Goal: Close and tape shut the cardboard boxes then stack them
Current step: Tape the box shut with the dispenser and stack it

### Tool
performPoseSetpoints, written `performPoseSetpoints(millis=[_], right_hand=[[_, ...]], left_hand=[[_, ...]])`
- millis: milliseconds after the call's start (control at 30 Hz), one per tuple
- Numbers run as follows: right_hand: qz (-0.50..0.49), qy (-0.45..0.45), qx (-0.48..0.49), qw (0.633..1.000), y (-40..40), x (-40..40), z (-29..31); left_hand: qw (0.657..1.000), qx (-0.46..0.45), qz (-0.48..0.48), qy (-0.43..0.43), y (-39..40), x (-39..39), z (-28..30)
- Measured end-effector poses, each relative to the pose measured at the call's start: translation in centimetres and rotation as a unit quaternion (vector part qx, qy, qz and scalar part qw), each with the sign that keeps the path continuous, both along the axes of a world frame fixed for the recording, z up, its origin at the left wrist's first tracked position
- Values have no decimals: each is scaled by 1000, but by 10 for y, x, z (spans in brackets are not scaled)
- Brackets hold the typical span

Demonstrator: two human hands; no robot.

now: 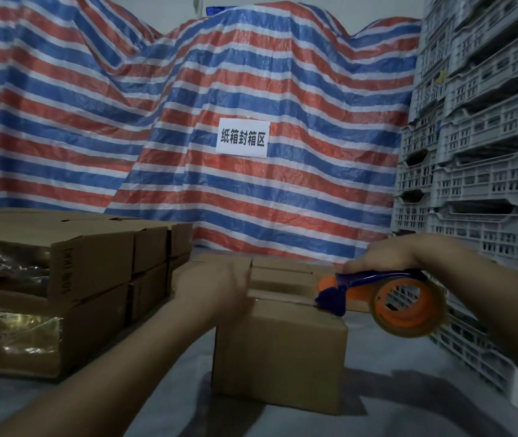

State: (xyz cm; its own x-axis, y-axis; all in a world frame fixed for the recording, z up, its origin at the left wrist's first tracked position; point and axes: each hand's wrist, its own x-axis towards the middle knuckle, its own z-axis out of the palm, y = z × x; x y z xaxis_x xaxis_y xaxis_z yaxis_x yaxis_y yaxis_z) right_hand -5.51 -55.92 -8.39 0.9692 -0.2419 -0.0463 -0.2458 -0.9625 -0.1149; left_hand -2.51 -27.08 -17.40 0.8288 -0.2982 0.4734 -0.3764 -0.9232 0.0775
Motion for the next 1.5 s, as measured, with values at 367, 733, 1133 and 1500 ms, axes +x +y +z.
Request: performPoseSetpoints(millis=[367,733,1133,1500], right_hand=[[25,3,101,995,-24,-10,2],[71,-43,153,985,-60,-22,-61],[121,-58,219,967,-80,-54,-48],[53,2,-391,919,34,-54,-17]], left_hand=[[977,61,-203,-11,-27,-21,-32],[982,37,-179,39,-49,-25,-10],[956,96,-269,69,-83,-28,-19],[963,84,-244,79,-85,-36,-18]])
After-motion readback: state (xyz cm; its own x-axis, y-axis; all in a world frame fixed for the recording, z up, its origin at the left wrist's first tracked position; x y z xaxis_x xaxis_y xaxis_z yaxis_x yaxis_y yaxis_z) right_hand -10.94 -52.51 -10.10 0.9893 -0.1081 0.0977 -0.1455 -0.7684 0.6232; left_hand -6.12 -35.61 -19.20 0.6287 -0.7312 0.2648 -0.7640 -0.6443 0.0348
